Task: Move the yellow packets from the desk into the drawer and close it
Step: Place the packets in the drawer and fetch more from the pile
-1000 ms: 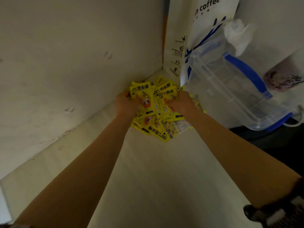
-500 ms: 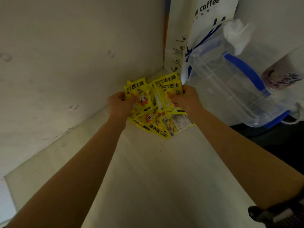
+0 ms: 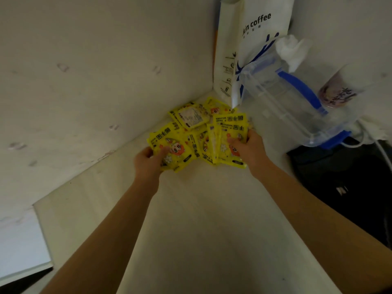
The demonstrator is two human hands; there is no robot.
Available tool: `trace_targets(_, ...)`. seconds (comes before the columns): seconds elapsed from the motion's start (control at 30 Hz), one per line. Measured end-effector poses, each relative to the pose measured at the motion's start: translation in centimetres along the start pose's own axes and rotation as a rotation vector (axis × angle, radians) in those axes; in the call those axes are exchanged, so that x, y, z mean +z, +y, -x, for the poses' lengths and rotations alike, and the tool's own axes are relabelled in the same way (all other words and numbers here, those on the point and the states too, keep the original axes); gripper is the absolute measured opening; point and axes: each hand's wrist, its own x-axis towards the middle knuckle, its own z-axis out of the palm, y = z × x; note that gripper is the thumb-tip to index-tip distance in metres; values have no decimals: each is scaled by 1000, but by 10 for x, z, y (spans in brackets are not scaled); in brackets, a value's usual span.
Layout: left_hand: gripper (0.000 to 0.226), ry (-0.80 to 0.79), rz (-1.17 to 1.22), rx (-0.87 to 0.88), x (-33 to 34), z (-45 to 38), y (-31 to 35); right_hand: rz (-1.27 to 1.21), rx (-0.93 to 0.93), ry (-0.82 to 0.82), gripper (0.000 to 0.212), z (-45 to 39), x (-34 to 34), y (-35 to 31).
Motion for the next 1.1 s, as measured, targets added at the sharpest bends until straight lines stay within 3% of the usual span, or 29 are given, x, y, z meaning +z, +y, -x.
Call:
trace_targets(0.33,19,-87,15,-85,-40,93,-63,-146,206,92,32,116,-31,71)
trace_targets(0.63,16,-240,-12,-127,-79,150,-102,-252,281,233,13,235,-35,123)
trace_targets(0.93,10,-466,-165,-87,-126,192,-126,-326,319,429,12,351,-7,173)
trace_targets(1.1,12,-590,-284,-84,-142,227,-144,-428,349,522,21,415,-2,197)
